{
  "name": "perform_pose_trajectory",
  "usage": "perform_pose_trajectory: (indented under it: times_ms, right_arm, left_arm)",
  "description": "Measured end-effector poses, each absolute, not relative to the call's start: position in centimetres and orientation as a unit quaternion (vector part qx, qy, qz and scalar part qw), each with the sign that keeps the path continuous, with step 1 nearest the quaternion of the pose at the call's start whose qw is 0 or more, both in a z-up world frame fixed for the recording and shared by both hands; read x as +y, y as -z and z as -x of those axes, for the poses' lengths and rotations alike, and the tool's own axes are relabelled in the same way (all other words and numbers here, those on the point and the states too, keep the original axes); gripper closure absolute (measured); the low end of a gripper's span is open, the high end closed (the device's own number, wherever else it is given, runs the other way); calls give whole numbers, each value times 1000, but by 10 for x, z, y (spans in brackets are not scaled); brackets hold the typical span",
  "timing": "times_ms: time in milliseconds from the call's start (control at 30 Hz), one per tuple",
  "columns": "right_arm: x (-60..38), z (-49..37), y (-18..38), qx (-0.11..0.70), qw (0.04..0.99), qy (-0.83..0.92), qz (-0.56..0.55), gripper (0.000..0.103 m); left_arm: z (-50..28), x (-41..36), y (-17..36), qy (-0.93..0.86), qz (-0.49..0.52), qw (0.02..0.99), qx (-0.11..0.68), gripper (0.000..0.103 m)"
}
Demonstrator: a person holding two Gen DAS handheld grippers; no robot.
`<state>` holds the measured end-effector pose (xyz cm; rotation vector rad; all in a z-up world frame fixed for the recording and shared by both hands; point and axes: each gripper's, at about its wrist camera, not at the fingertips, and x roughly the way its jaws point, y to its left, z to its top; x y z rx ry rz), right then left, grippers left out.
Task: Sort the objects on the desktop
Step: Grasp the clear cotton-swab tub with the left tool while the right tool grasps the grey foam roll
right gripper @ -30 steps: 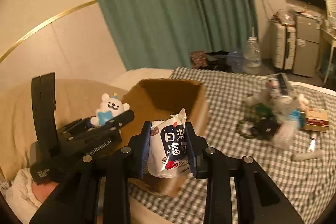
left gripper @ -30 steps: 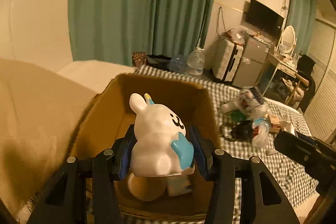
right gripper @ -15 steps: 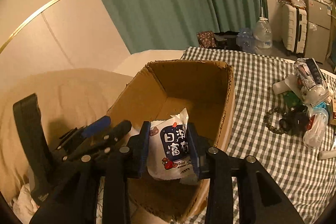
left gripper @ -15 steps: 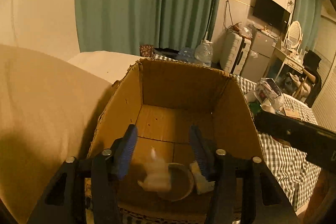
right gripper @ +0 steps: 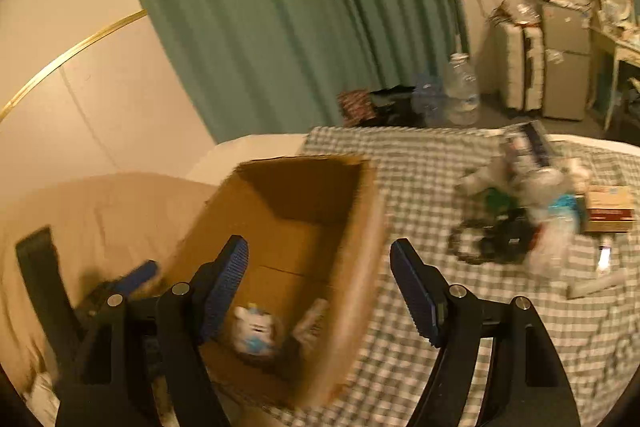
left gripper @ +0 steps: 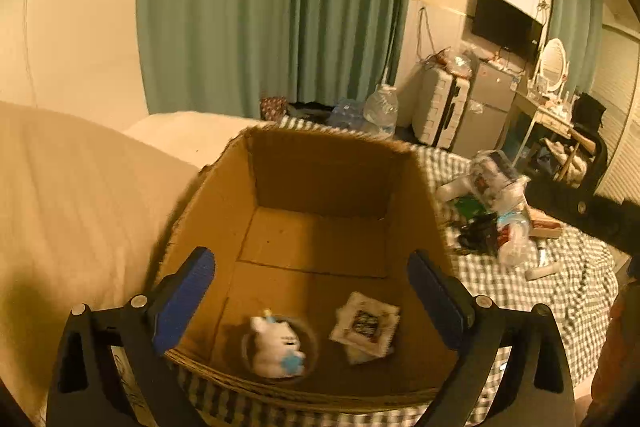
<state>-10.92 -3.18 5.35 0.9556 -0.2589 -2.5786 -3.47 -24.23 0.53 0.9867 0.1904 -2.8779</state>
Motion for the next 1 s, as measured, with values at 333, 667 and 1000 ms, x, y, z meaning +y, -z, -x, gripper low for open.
perform_pose_trajectory:
  times_ms: [333, 667, 1000]
  right_arm:
    - [99, 49, -39, -71, 47, 942, -325, 23]
    - [188, 34, 27, -162, -40, 922, -349, 23]
    - [214, 67, 60, -175, -47, 912, -369, 23]
  left_arm:
    - [24, -137, -19, 949, -310, -15, 51, 0]
    - [25, -35, 31, 936, -346, -46, 35, 0]
    - [64, 1, 87, 919, -392, -45, 14, 0]
